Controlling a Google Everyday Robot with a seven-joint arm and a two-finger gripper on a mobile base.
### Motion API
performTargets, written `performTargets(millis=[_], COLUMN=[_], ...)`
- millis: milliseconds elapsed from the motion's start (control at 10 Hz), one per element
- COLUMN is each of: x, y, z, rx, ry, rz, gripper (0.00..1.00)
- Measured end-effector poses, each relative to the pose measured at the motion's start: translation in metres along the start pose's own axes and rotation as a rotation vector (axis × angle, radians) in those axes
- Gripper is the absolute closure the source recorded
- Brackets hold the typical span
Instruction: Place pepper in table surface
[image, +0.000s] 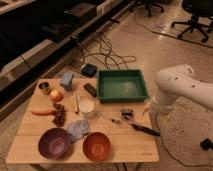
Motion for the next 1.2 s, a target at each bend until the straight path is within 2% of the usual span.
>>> performTargets(millis=[100,200,400,600,800,900,1000,1200], x=[-0.001,-0.006,-0.007,-0.002,0.004,0.009,0.012,0.019], y=[0.002,0.011,0.032,0.079,0.105,0.113,0.120,0.135], z=[-0.002,-0.008,-0.019,-0.033,-0.041,-0.046,-0.050,-0.058], rx=[0.008,0.015,-0.003,-0.067,-0.134,-0.168,-0.197,-0.242], ry=[-0.006,-0.004,0.009,0.036,0.057,0.055,0.046,0.028], rz=[-0.008,-0.062,-0.213,-0.478,-0.716,-0.839,-0.936,-1.078], gripper=[0.35,0.35,0.35,0.35,0.35,0.35,0.35,0.35])
